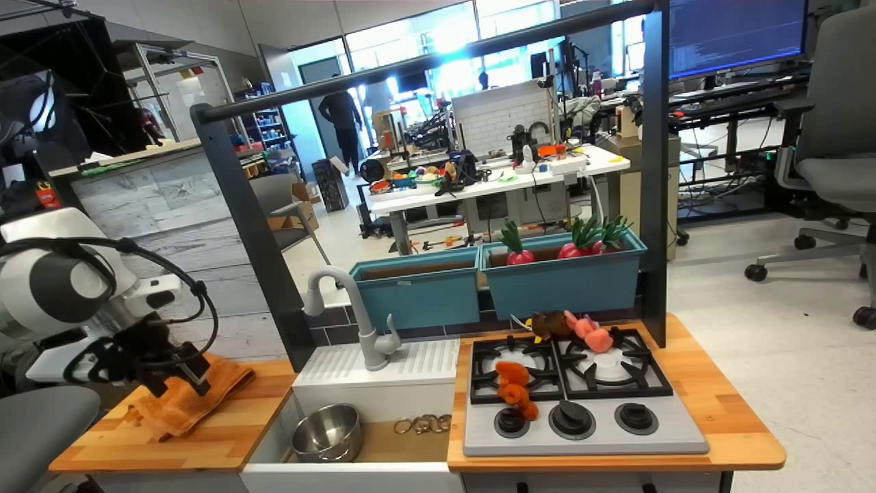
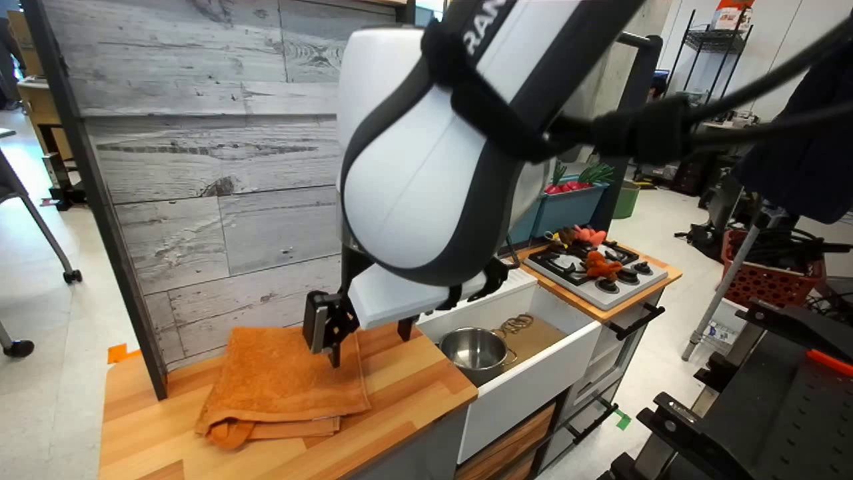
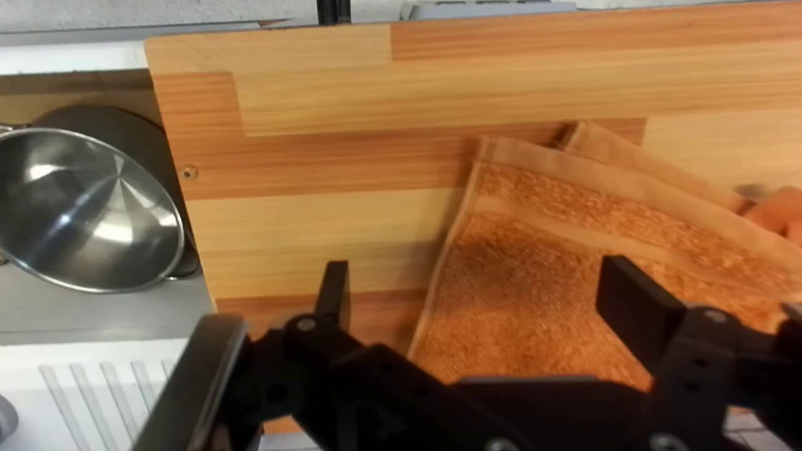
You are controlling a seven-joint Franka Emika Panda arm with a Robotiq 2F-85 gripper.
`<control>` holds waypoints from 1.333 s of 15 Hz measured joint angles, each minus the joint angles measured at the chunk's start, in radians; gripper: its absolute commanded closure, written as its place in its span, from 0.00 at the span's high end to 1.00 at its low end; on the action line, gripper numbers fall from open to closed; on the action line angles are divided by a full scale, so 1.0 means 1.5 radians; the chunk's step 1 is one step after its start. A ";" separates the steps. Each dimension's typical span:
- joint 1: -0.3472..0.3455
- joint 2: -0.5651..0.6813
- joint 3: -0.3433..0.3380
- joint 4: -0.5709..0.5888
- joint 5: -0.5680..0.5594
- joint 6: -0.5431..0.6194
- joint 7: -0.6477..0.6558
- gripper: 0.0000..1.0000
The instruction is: Wipe the left side of the counter with the orange towel, place the plush toys on the stove inside the silver pot in the sink
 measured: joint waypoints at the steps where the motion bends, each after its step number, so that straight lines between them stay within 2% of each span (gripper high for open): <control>1: -0.001 -0.023 0.004 -0.021 0.002 0.018 -0.008 1.00; 3: -0.001 -0.046 0.008 -0.032 0.006 0.027 -0.015 1.00; 5: -0.001 -0.041 0.010 -0.012 0.014 0.025 -0.015 1.00; 12: 0.000 0.094 0.008 0.182 0.033 -0.088 -0.009 1.00; 20: 0.002 0.113 0.008 0.207 0.033 -0.090 -0.008 1.00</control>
